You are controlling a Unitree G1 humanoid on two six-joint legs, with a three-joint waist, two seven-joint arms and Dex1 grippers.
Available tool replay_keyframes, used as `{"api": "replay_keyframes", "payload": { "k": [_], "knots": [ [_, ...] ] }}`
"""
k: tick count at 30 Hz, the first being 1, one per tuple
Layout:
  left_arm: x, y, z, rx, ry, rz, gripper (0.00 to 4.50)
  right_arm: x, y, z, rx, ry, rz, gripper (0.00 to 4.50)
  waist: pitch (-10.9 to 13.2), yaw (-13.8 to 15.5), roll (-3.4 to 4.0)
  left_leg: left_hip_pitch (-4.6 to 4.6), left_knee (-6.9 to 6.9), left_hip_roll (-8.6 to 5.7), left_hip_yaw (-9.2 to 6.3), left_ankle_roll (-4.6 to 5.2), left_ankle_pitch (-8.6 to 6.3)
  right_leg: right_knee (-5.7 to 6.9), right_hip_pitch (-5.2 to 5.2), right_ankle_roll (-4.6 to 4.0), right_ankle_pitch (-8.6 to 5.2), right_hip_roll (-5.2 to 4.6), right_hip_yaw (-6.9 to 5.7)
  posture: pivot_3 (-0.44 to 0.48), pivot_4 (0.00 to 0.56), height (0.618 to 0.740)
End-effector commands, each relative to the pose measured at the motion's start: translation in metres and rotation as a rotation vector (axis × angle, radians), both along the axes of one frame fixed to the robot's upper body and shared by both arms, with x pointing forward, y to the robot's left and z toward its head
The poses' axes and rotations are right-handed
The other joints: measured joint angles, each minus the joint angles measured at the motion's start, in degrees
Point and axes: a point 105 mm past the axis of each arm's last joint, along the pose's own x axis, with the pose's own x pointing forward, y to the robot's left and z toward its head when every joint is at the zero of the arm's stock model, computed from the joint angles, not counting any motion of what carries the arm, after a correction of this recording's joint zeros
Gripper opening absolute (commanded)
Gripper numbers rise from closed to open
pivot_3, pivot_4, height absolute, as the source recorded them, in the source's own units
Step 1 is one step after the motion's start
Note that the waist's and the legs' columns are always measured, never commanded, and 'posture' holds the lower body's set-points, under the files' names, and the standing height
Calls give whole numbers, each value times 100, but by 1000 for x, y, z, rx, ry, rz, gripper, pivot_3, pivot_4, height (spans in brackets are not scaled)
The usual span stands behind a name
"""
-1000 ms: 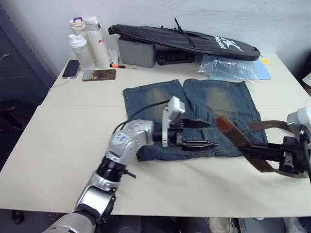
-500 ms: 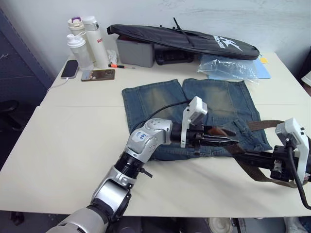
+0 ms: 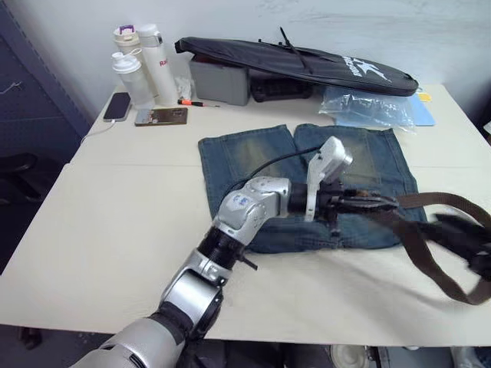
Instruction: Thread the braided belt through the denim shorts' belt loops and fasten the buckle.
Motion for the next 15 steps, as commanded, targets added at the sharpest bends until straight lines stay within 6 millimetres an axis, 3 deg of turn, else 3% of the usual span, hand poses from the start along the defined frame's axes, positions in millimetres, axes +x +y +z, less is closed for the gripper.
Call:
{"api": "replay_keyframes", "payload": {
  "k": [1, 4, 8, 11, 15],
  "knots": [
    [8, -12, 10, -11, 136, 46, 0, -23, 22, 33, 96, -194, 46, 4473, 0, 0, 0, -2, -4, 1, 1, 3, -2, 1, 0, -2, -2, 2, -1, 0, 150, 642],
    [13, -19, 15, -23, 222, 64, 0, -35, 52, 34, 243, -199, 118, 4473, 2, -34, 3, -10, -9, 18, -6, 5, -4, 11, -1, 5, -4, 13, -14, 0, 150, 642],
    [12, -29, 28, -65, 346, 43, 0, -29, 99, -10, 432, -69, 116, 4473, 1, -113, -16, -7, -9, 29, -19, -3, -5, 2, 0, -2, -12, 23, -26, 0, 150, 642],
    [11, -30, 31, -76, 418, 23, 0, -17, 107, -27, 559, -85, 41, 4473, 1, -126, 38, -7, -10, 25, -30, -12, -5, -9, -1, -4, -11, 15, -38, 0, 150, 642],
    [9, -24, 33, -77, 485, -23, 0, 5, 124, -51, 762, -60, -21, 4473, 2, -152, 27, -7, -4, 8, -19, -13, -5, -9, 0, -5, -8, -1, -29, 0, 150, 642]
  ]
}}
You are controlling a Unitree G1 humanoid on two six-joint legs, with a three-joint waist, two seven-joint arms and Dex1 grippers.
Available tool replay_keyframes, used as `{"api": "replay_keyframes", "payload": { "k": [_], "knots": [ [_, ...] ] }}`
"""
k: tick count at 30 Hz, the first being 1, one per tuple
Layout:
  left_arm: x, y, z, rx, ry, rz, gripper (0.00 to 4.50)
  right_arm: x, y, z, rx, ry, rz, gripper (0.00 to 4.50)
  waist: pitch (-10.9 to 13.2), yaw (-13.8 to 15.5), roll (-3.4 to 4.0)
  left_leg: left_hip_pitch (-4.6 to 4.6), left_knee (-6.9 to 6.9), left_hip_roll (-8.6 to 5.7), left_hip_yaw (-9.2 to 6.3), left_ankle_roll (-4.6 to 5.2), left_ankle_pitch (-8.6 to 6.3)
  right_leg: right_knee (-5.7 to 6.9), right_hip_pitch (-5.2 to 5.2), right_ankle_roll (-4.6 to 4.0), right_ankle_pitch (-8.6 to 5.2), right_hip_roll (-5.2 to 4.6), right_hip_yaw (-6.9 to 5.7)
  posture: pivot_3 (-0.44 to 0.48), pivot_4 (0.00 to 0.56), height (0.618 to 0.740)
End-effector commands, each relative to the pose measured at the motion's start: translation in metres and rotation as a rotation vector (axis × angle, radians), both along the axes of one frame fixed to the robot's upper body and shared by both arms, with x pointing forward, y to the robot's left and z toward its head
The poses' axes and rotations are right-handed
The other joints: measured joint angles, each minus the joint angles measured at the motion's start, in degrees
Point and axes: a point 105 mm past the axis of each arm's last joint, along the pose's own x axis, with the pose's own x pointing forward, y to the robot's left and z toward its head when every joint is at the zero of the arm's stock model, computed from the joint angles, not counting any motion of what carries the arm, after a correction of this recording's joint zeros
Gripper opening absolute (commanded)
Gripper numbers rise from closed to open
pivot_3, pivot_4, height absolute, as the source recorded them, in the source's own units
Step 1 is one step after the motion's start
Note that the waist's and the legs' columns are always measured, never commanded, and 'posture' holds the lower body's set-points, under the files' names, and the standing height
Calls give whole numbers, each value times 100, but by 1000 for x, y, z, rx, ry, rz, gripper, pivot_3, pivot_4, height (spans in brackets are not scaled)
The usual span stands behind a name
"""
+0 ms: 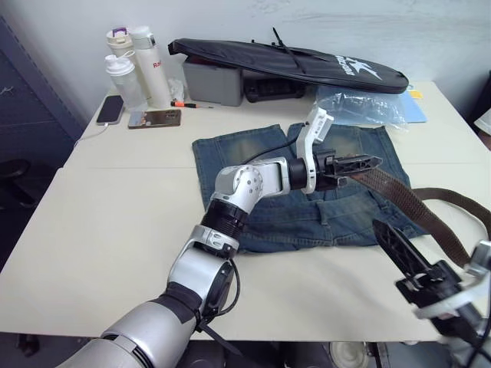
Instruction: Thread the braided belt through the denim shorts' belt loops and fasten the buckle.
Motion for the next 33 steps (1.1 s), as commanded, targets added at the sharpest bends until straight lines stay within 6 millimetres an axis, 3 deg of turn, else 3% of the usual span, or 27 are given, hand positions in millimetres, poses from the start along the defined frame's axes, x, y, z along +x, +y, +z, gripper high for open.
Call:
{"api": "replay_keyframes", "payload": {
  "k": [1, 5, 12, 17, 21, 33],
  "knots": [
    [-36, -28, 18, -107, 64, -177, 0, 9, 26, -1, 31, -27, 16, 4473, 5, 9, -19, 0, -2, 1, -5, 0, 1, 2, -1, 0, 0, 4, -3, 0, 150, 642],
    [-46, -22, 16, -77, 57, -229, 0, 26, 26, 2, 172, -87, -25, 4473, -4, 40, -8, -9, -3, 8, -38, -10, -1, 29, -5, 4, 1, 15, -30, 0, 150, 642],
    [-39, -25, 12, -44, 62, -164, 0, 47, 15, 5, 262, -153, -66, 4473, -5, 7, -6, -9, 16, 9, -31, -10, -1, 46, -7, 5, -2, 12, -30, 0, 150, 642],
    [-32, -24, 9, -23, 53, -117, 0, 46, 6, 14, 330, -231, -106, 4473, -5, 5, -5, -5, 25, 11, -34, -9, -1, 65, -8, 2, -3, 11, -32, 0, 150, 642],
    [-29, -27, 11, -13, 35, -99, 0, 37, -17, 28, 465, -360, -193, 4473, -5, -8, -5, -5, 26, 12, -34, -10, 0, 67, -8, 3, -3, 11, -31, 0, 150, 642],
    [-26, -41, 20, 5, -65, -86, 0, 43, -21, 17, 383, -371, -215, 4473, -4, -8, -4, -9, 25, 11, -30, -11, -2, 66, -15, 3, -3, 10, -32, 0, 150, 642]
  ]
}}
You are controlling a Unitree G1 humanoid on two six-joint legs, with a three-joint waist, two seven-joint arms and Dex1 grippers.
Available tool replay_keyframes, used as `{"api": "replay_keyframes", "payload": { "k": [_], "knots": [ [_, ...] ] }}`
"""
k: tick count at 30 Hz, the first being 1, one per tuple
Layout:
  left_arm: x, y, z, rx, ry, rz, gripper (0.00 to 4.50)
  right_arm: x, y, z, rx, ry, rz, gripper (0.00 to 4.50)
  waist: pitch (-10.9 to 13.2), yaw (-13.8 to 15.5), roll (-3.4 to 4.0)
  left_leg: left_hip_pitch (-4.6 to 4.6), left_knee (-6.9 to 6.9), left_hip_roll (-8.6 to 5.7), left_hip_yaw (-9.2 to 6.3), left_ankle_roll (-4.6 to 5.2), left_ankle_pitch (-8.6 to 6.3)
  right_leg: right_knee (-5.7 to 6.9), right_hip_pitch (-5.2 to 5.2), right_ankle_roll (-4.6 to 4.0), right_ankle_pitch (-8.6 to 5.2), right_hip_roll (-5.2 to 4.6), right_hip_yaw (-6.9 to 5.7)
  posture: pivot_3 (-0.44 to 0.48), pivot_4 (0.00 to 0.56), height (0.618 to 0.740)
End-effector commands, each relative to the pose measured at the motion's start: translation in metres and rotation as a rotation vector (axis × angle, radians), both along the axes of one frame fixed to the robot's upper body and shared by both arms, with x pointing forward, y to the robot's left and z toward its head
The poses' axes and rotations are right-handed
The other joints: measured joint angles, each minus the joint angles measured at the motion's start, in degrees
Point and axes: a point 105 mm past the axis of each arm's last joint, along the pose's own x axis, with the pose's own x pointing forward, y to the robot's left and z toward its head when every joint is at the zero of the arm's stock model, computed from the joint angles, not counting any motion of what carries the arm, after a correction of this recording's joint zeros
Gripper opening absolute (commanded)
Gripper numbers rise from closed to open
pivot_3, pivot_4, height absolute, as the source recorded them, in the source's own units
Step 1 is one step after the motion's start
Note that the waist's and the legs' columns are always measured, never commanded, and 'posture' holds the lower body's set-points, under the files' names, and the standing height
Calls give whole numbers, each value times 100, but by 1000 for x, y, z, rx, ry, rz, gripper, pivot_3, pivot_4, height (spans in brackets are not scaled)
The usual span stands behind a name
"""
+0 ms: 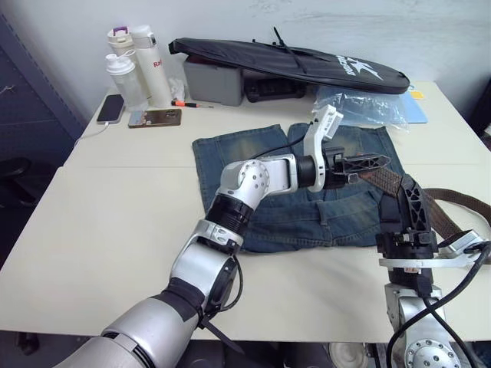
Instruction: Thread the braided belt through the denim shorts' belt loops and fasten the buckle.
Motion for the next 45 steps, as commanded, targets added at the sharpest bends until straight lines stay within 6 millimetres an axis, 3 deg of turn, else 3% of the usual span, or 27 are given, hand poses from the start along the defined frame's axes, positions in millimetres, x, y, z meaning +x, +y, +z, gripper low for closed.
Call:
{"api": "replay_keyframes", "payload": {
  "k": [1, 11, 17, 27, 30, 45],
  "knots": [
    [-23, -26, 15, -40, -59, -90, 0, -2, -7, 6, -12, -51, -47, 4473, 0, -2, 0, 0, 0, 0, 0, 0, 0, 0, 0, 0, 0, 0, 0, 0, 150, 642],
    [-24, -26, 7, -8, -79, -102, 0, 10, -22, 7, -31, -60, -87, 4473, 2, -29, 3, -2, 1, 0, 2, 0, 0, 0, -3, -1, -1, -1, 0, 0, 150, 642],
    [-19, -25, 3, -1, -50, -66, 0, 19, -20, 6, -34, -70, -86, 4473, 2, -51, 5, -1, 0, 1, 0, 0, 0, 2, -4, -1, 0, 0, 0, 0, 150, 642],
    [-4, -22, -7, 36, -31, 28, 0, 13, -7, 16, -28, -117, -18, 4473, 2, -84, 4, -2, 1, 1, 1, -1, 1, 6, -6, 2, 0, -1, 0, 0, 150, 642],
    [-3, -23, -11, 42, -18, 35, 0, 12, -3, 19, -26, -131, 4, 3651, 2, -101, 4, -2, 1, 1, 1, -2, 1, 7, -6, 2, 0, -1, 0, 0, 150, 642],
    [-14, -27, -14, 29, 36, -19, 0, 33, 3, 8, -32, -76, 25, 3651, 2, -107, 5, -2, 0, 1, 1, -5, 3, 8, -7, 2, 0, -1, 0, 0, 150, 642]
  ]
}}
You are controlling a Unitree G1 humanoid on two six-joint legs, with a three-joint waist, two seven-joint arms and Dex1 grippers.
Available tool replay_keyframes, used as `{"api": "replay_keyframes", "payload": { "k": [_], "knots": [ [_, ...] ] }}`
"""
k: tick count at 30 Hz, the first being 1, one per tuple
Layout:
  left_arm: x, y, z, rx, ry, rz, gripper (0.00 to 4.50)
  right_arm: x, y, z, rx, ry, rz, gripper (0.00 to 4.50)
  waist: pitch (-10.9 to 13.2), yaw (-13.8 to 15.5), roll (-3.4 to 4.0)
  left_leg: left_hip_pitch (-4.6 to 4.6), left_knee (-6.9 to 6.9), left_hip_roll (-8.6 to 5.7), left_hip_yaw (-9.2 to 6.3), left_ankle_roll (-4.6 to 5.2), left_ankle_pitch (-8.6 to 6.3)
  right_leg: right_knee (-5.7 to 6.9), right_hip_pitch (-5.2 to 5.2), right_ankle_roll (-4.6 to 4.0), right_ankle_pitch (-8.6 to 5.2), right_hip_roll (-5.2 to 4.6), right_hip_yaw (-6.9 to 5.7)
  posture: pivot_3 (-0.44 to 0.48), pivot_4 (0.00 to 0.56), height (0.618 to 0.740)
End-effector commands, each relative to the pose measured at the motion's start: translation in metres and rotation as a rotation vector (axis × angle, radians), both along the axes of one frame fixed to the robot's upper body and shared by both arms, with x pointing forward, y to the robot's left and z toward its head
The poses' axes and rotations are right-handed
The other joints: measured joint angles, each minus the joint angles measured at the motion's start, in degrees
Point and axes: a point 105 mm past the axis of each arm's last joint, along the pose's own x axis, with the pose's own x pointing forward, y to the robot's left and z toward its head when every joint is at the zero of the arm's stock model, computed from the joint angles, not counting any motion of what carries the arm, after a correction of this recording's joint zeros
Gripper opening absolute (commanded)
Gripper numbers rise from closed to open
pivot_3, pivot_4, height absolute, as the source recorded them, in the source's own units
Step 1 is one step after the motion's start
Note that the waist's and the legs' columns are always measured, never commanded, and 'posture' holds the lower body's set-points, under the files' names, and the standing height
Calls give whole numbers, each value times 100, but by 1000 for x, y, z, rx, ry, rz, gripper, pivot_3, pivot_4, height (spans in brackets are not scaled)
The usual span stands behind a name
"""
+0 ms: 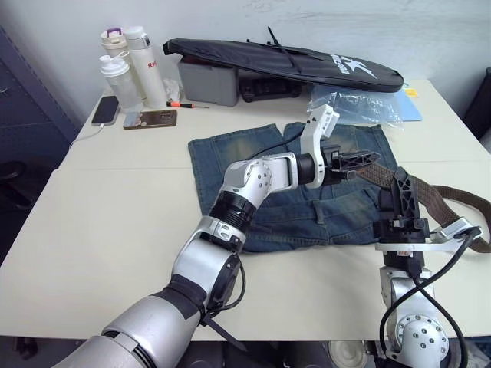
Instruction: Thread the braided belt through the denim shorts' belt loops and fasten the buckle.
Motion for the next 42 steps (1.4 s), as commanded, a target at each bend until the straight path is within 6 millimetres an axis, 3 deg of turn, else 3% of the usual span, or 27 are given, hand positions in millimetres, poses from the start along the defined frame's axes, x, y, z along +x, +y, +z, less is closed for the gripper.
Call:
{"api": "replay_keyframes", "payload": {
  "k": [1, 8, 11, 15, 17, 23, 25, 27, 33, 38, 42],
  "knots": [
    [-30, -27, -2, -32, 44, -106, 0, 3, 5, 10, -19, -47, 22, 3651, 0, 2, 0, 0, 0, 0, 0, 0, 0, 1, 0, 0, 0, 0, 0, 0, 150, 642],
    [-29, -26, -4, -23, 47, -104, 0, 8, 1, 6, -10, -40, 13, 3651, 0, 2, 0, 0, 0, 0, 0, -2, 1, 2, -1, 0, 0, 0, 0, 0, 150, 642],
    [-28, -25, -6, -18, 48, -94, 0, 5, 0, 7, -1, -50, 8, 2734, 0, 3, 0, 0, 0, 0, -1, -3, 2, 3, -1, 1, 0, 0, 0, 0, 150, 642],
    [-24, -23, -7, -16, 52, -75, 0, 3, -3, 7, 14, -57, -3, 714, 0, 2, 0, 0, 0, 0, 0, -4, 2, 3, -1, 1, 0, 0, 0, 0, 150, 642],
    [-22, -22, -8, -15, 54, -66, 0, 1, -5, 7, 23, -62, -11, 59, 0, -2, 0, 1, 0, 0, 0, -4, 2, 4, -1, 1, 0, 0, 0, 0, 150, 642],
    [-19, -19, -9, -8, 45, -52, 0, 0, -9, 10, 32, -76, -26, 59, 0, -1, 0, 1, -1, 0, -1, -6, 4, 5, -1, 1, 0, 0, 0, 0, 150, 642],
    [-14, -16, -12, 9, 9, -27, 1028, 0, -11, 12, 18, -76, -30, 0, 0, -2, 0, 1, -1, 0, 0, -7, 3, 5, -1, 1, 0, -1, 0, 0, 150, 642],
    [-9, -8, -11, 15, -38, -19, 1764, 1, -14, 15, 5, -75, -39, 0, -1, -1, 1, 1, -1, 0, 0, -7, 3, 5, -1, 1, 0, -1, 0, 0, 150, 642],
    [14, 40, -9, 97, -296, 44, 4436, 1, -32, 24, -97, -43, -79, 0, -1, -9, 6, 1, 0, 0, 2, -7, 4, 10, -5, 0, 0, -1, 0, 0, 150, 642],
    [8, 70, -19, 226, -565, -3, 4476, -5, -58, 30, -233, 42, -148, 0, -4, -3, 12, 1, -2, 6, 9, -13, 7, 24, -17, -5, -3, 1, 5, 0, 150, 642],
    [-12, 74, -30, 292, -795, -107, 4476, -16, -72, 45, -344, 72, -190, 0, -4, 72, 14, -4, 2, -1, 12, -24, 13, 23, -17, -6, -3, -9, 8, 0, 150, 642]
  ]
}}
